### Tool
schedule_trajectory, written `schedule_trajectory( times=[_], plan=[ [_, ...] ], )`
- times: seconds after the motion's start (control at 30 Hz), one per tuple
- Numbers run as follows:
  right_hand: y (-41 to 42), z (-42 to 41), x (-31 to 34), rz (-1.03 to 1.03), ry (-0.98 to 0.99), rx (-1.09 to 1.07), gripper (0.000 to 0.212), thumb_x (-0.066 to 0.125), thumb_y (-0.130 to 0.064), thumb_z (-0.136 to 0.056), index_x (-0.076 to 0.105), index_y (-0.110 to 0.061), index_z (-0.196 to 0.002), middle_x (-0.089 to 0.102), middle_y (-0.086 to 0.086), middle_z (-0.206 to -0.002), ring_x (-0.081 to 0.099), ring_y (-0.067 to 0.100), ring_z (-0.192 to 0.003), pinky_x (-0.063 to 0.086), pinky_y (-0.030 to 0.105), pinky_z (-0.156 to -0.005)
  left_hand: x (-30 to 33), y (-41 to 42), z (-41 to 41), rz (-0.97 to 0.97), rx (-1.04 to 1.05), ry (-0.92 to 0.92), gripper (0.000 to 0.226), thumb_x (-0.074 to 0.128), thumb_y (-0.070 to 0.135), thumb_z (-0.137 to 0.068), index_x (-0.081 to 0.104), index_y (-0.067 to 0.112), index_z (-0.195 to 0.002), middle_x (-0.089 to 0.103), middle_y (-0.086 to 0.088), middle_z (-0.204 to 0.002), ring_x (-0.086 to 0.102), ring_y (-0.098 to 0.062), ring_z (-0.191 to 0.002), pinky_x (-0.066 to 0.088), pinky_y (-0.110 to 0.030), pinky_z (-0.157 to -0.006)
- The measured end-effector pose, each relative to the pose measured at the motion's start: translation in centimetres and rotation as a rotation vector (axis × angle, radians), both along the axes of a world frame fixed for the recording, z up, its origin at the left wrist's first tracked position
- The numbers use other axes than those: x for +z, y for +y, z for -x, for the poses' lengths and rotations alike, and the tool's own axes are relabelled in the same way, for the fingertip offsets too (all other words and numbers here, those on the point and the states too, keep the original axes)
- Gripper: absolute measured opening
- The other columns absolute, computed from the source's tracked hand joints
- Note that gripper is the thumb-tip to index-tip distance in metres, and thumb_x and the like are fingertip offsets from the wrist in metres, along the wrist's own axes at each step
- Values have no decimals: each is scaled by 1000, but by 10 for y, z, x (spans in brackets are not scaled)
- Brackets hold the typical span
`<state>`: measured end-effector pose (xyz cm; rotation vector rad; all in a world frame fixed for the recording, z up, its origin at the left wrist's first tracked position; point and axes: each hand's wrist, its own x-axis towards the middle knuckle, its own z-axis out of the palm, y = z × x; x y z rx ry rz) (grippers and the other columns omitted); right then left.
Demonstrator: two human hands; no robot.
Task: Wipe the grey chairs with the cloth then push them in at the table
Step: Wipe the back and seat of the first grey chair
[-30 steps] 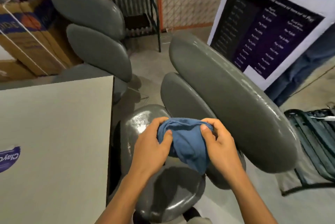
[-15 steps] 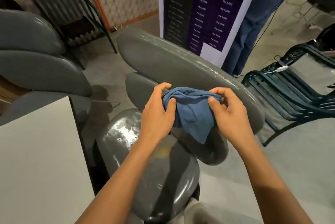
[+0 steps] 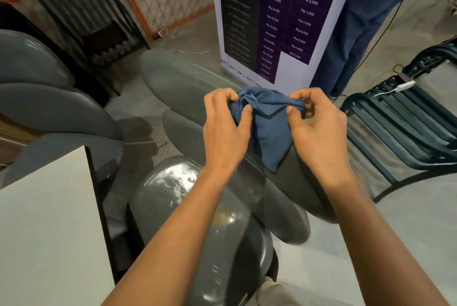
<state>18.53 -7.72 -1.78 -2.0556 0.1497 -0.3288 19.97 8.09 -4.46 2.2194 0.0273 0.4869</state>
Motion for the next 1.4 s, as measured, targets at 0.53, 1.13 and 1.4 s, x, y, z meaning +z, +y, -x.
schedule_trajectory(
  times=[0.53,1.13,1.4],
  plan=[
    [3,-20,-25,56,31,-35,36,53,-28,-95,52,-25,-131,61,-1,-122,63,19,-100,55,48,-83,-60,-28,-11,-502,-187,-149,48,32,37,-108,53,27,-149,35,-3,-165,9,-41,-157,10,-63,-124],
    [18,-29,-16,616,359,214,44,27,-46,-107,45,-32,-144,57,-5,-140,60,35,-114,43,43,-82,-68,33,-92,-286,80,-241,41,35,20,-108,59,6,-139,40,-15,-160,17,-48,-153,19,-54,-125],
    [42,-49,-13,746,343,274,46,27,-42,-109,41,-22,-147,58,2,-137,59,34,-115,40,39,-78,-64,59,-107,-375,66,-279,39,37,22,-108,65,13,-133,47,-12,-155,22,-46,-151,27,-57,-120]
  ],
)
